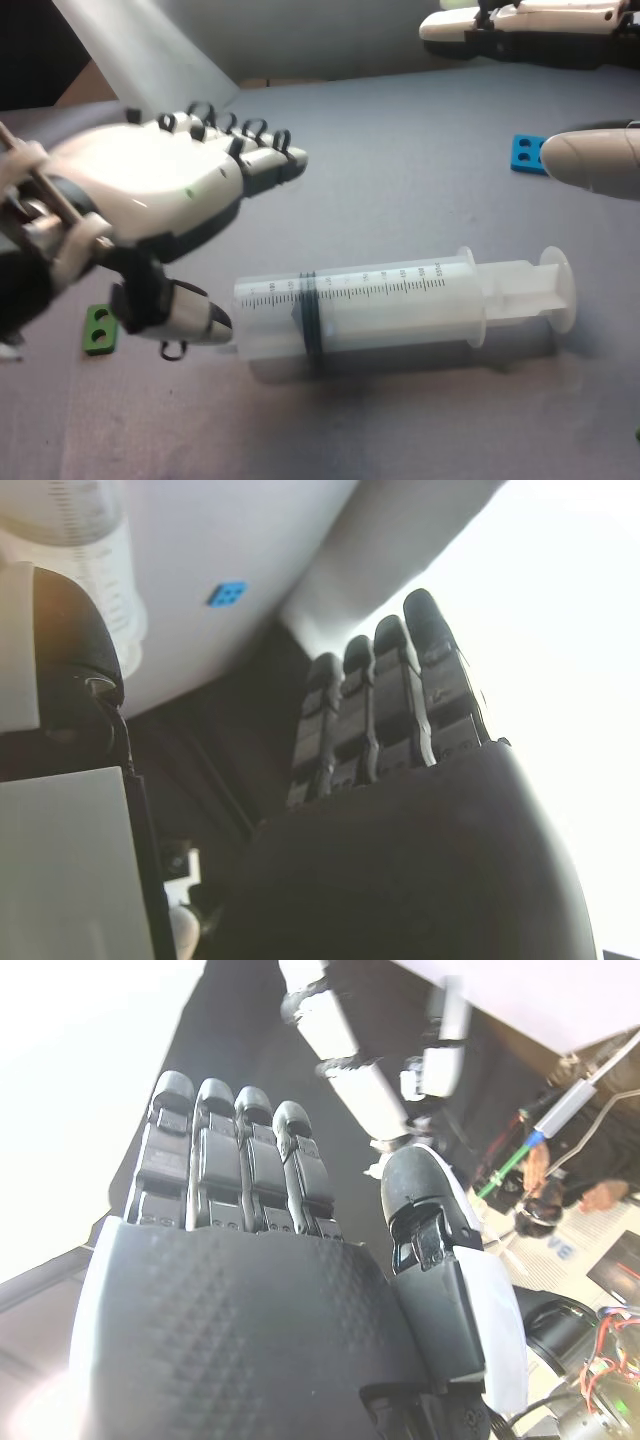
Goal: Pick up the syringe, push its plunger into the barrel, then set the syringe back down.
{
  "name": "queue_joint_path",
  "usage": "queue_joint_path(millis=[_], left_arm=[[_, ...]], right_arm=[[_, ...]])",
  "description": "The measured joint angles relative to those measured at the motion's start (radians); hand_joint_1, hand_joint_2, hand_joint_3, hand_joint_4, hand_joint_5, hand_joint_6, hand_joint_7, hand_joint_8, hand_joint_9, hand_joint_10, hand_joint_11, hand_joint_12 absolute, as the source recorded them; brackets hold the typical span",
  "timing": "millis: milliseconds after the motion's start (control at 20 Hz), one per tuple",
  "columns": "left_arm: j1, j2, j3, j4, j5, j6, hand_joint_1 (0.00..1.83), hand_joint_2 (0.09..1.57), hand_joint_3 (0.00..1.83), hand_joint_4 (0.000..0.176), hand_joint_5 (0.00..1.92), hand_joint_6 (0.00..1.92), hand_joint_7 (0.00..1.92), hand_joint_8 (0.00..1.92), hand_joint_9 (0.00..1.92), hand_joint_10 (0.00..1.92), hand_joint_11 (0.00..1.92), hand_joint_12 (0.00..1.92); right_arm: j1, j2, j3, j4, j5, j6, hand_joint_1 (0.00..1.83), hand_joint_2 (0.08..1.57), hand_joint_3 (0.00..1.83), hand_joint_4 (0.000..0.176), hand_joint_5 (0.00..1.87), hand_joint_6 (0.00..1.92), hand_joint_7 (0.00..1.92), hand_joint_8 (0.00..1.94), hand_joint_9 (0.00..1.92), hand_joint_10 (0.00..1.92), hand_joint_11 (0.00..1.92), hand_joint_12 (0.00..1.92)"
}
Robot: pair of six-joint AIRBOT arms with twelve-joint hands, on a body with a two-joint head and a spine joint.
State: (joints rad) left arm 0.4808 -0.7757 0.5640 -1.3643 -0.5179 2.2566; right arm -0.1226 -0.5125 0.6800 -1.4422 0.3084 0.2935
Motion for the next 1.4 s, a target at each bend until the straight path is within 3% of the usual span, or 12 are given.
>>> queue_joint_path(millis=[350, 550, 700, 800, 1050, 1400], left_arm=[[0.029, -0.170, 0.015, -0.032, -0.162, -0.026, 1.20, 0.97, 0.00, 0.000, 0.07, 0.00, 0.07, 0.00, 0.08, 0.00, 0.00, 0.45], [0.034, -0.260, 0.065, -0.058, -0.228, -0.027, 1.22, 0.96, 0.00, 0.000, 0.10, 0.01, 0.09, 0.00, 0.10, 0.00, 0.00, 0.53], [0.062, -0.332, 0.112, -0.067, -0.283, -0.027, 1.20, 0.96, 0.00, 0.000, 0.09, 0.00, 0.07, 0.00, 0.07, 0.00, 0.00, 0.47], [0.075, -0.364, 0.134, -0.068, -0.290, -0.029, 1.19, 0.97, 0.00, 0.000, 0.07, 0.00, 0.05, 0.00, 0.06, 0.00, 0.00, 0.42], [0.077, -0.431, 0.175, -0.066, -0.322, -0.029, 1.20, 0.93, 0.00, 0.000, 0.13, 0.01, 0.12, 0.01, 0.12, 0.01, 0.00, 0.52], [0.078, -0.509, 0.247, -0.072, -0.335, -0.024, 1.20, 0.94, 0.00, 0.000, 0.12, 0.00, 0.10, 0.00, 0.09, 0.00, 0.00, 0.43]], right_arm=[[0.000, 0.000, 0.000, 0.000, 0.000, 0.000, 0.00, 1.57, 0.11, 0.000, 0.13, 0.01, 0.11, 0.00, 0.07, 0.01, 0.00, 0.16], [0.000, 0.000, 0.000, 0.000, -0.002, 0.000, 0.00, 1.57, 0.12, 0.000, 0.13, 0.00, 0.11, 0.00, 0.07, 0.00, 0.00, 0.17], [0.000, 0.000, 0.000, 0.000, -0.002, -0.001, 0.00, 1.57, 0.11, 0.000, 0.13, 0.00, 0.11, 0.00, 0.08, 0.00, 0.00, 0.19], [0.000, 0.000, 0.000, 0.000, -0.002, -0.002, 0.00, 1.57, 0.11, 0.000, 0.12, 0.00, 0.10, 0.00, 0.07, 0.00, 0.00, 0.17], [0.000, 0.000, 0.000, 0.000, -0.002, -0.002, 0.00, 1.57, 0.10, 0.000, 0.13, 0.00, 0.10, 0.00, 0.06, 0.00, 0.00, 0.16], [0.000, 0.000, 0.000, 0.000, -0.002, -0.003, 0.00, 1.57, 0.10, 0.000, 0.15, 0.00, 0.12, 0.00, 0.08, 0.00, 0.00, 0.17]])
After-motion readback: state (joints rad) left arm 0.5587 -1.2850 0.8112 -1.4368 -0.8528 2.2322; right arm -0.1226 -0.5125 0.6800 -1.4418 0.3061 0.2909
